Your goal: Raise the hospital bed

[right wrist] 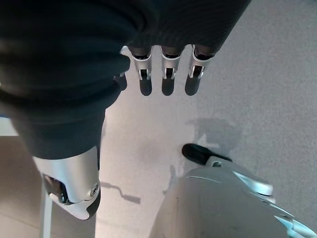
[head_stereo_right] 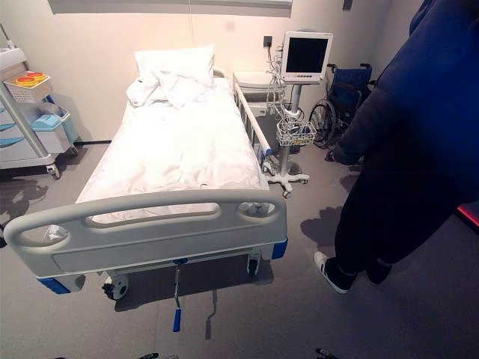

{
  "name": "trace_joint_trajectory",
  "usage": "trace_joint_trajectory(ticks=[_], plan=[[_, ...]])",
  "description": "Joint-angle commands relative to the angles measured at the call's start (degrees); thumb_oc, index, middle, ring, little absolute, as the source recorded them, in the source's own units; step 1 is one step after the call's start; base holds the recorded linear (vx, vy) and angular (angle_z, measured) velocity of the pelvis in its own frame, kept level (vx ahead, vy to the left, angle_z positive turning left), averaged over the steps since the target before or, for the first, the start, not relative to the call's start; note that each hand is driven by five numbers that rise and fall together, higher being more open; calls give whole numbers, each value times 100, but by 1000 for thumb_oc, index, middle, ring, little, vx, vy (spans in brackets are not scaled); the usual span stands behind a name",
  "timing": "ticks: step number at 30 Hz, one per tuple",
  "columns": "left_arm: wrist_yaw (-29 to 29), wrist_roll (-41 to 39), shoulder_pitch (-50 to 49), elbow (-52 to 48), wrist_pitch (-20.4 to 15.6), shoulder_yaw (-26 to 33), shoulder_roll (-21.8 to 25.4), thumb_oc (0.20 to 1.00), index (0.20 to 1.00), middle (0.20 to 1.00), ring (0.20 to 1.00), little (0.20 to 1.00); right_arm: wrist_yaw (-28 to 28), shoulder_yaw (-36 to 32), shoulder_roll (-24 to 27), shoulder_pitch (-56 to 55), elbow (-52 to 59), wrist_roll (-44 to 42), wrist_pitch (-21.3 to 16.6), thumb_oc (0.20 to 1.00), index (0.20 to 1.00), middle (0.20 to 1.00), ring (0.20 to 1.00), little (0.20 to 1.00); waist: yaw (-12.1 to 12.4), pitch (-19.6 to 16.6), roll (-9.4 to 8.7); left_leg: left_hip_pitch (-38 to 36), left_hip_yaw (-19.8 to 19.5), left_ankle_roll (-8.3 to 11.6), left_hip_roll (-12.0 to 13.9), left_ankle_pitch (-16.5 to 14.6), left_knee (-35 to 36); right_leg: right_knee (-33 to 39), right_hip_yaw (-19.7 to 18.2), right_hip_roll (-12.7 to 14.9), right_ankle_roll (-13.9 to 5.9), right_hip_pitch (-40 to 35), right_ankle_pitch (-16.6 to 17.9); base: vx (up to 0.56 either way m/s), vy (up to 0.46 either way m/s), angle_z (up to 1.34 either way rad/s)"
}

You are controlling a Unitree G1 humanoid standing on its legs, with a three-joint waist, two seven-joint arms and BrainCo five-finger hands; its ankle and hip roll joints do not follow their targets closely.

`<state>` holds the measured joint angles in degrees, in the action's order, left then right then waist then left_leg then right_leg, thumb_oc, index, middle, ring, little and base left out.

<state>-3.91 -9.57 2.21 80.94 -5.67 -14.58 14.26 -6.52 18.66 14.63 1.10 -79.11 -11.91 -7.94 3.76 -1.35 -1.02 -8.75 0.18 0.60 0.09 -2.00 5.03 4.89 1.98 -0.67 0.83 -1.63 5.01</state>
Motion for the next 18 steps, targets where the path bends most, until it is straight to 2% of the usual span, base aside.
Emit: trace_joint_trajectory(ticks=[1, 11, 18], plan=[[113, -38, 553, 223, -80, 97, -138, 1000, 1000, 1000, 1000, 1000, 80, 124, 195, 563, -106, -68, 2, 1000, 1000, 1000, 1000, 1000, -78, 318, 12, 236, 35, -108, -331, 157, -3, -513, 83, 41, -463, -32, -305, -73, 3, -4], [443, -561, 1226, -32, -177, -110, -151, 1000, 1000, 1000, 1000, 1000, 334, 334, 324, 1132, 187, -290, -96, 1000, 1000, 1000, 1000, 1000, -142, 881, -7, 1134, 25, -107, -317, 427, -70, -666, 95, 21, -453, 871, -138, -112, -5, -2], [733, -897, 1864, -192, -261, -255, -57, 1000, 1000, 1000, 1000, 1000, 632, 517, 420, 1750, 589, -573, -256, 1000, 1000, 1000, 1000, 1000, -201, 1373, -84, 2274, 97, -123, -333, 538, -396, -951, -1, -15, -447, 1923, -27, -117, -6, -4]])
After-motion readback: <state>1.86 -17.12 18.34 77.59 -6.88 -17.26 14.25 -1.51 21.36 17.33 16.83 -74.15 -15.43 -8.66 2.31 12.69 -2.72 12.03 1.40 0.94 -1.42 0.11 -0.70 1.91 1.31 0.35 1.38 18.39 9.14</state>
